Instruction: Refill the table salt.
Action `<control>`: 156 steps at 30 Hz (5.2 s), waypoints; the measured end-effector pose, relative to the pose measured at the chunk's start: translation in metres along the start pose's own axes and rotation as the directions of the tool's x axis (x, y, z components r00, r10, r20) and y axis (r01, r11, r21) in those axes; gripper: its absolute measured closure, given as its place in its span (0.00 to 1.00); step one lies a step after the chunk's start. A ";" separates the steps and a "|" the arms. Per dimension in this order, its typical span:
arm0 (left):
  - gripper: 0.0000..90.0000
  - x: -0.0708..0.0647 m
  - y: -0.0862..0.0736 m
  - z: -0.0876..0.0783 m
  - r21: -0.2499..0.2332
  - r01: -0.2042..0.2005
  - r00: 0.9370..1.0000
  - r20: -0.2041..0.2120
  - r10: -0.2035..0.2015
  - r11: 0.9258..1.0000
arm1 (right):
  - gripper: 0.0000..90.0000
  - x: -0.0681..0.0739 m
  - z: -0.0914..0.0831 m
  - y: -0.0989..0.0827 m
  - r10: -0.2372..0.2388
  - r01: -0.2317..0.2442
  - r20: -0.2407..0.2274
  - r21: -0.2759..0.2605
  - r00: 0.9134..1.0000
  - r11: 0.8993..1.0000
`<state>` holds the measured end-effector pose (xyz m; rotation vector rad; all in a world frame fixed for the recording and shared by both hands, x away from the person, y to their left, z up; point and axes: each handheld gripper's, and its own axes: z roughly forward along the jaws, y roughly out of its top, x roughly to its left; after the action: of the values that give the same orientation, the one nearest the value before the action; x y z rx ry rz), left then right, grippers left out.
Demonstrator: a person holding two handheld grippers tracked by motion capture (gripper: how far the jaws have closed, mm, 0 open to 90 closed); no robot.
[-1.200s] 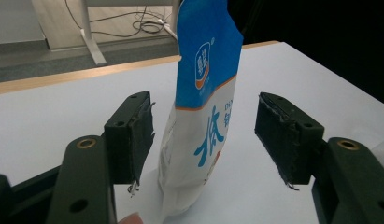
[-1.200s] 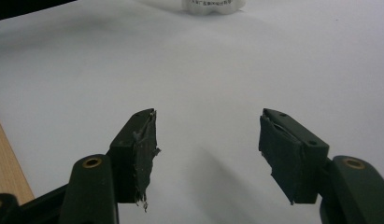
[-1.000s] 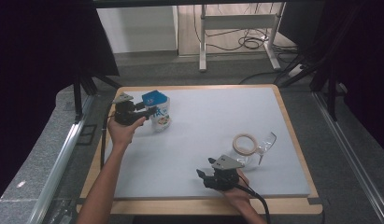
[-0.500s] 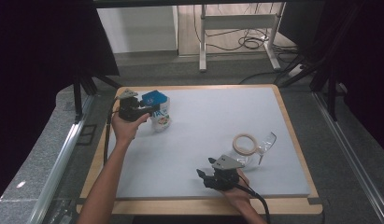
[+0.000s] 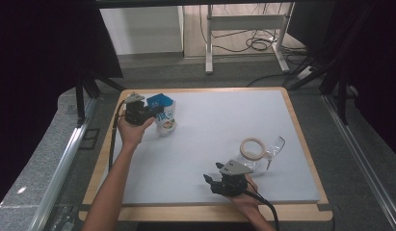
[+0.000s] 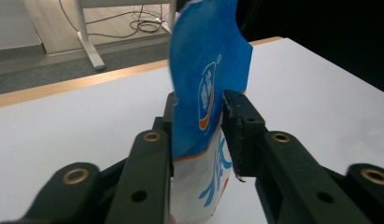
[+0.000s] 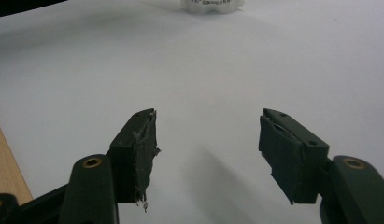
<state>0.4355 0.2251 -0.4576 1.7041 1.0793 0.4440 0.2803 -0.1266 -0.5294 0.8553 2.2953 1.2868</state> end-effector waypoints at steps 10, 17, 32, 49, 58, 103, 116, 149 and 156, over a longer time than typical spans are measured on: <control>0.82 0.001 -0.002 -0.004 -0.011 -0.022 1.000 0.021 0.022 1.000 | 0.42 0.000 0.001 -0.001 -0.001 0.001 0.003 0.004 1.000 1.000; 0.85 0.002 -0.002 -0.009 -0.021 -0.019 0.999 0.026 0.019 1.000 | 0.42 0.001 0.002 -0.001 0.000 0.000 0.000 0.005 1.000 1.000; 1.00 -0.001 -0.005 -0.007 -0.039 -0.038 0.998 0.047 0.040 0.999 | 0.42 0.002 0.002 0.000 -0.006 0.006 0.005 0.004 1.000 1.000; 1.00 -0.012 -0.002 -0.002 -0.064 -0.045 0.997 0.062 0.049 0.997 | 0.42 -0.002 -0.001 0.003 0.000 0.001 0.023 -0.030 1.000 1.000; 1.00 -0.021 0.002 -0.008 -0.059 -0.047 0.997 0.066 0.051 0.997 | 0.42 -0.003 0.000 0.003 0.001 0.000 0.028 -0.029 1.000 1.000; 1.00 -0.082 -0.003 -0.043 -0.093 -0.058 0.978 0.192 0.075 0.994 | 0.39 -0.002 0.009 0.003 0.011 -0.010 0.050 -0.010 0.999 1.000; 1.00 -0.095 -0.004 -0.040 -0.079 -0.065 0.970 0.230 0.082 0.995 | 0.38 -0.003 0.012 0.007 0.008 -0.008 0.062 -0.009 0.998 1.000; 1.00 -0.158 0.011 -0.037 -0.078 -0.106 0.914 0.386 0.128 0.991 | 0.31 -0.004 0.046 0.027 -0.060 0.066 0.171 -0.030 0.983 0.997; 1.00 -0.166 0.016 -0.033 -0.076 -0.113 0.908 0.397 0.134 0.991 | 0.37 -0.005 0.047 0.031 -0.106 0.118 0.193 -0.052 0.975 0.992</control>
<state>0.3312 0.1058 -0.3974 1.7275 0.6578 0.1827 0.3215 -0.0883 -0.5265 0.7799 2.1108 1.1693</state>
